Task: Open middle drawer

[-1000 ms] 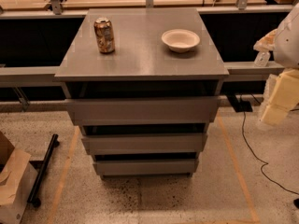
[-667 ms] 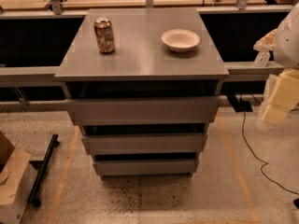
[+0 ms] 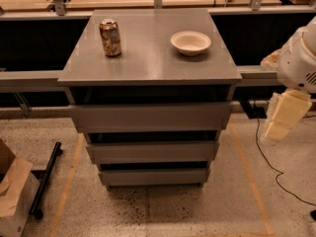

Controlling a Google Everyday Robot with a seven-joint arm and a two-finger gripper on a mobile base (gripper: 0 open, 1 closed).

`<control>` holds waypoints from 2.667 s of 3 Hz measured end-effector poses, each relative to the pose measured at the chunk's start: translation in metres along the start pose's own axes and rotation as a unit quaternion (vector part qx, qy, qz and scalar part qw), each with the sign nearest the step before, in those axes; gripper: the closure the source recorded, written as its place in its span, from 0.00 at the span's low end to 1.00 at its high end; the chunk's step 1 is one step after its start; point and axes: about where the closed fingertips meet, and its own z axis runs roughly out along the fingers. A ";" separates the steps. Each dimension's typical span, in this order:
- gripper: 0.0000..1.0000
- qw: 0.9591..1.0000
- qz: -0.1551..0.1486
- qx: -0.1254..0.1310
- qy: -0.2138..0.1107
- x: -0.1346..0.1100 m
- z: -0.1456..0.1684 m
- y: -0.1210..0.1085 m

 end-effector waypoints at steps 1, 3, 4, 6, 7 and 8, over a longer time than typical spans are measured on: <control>0.00 1.000 -0.008 0.004 0.015 -0.001 -0.004 0.002; 0.00 0.999 -0.027 -0.011 -0.026 -0.012 0.066 0.018; 0.00 0.999 -0.021 -0.020 -0.041 -0.007 0.113 0.017; 0.00 0.999 -0.019 -0.026 -0.031 -0.002 0.119 0.019; 0.00 0.999 -0.004 -0.032 -0.044 -0.001 0.159 0.020; 0.00 0.998 0.006 -0.024 -0.056 -0.002 0.202 0.011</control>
Offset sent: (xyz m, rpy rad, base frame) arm 0.0047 0.0239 -0.0615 0.0572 -0.0222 0.0282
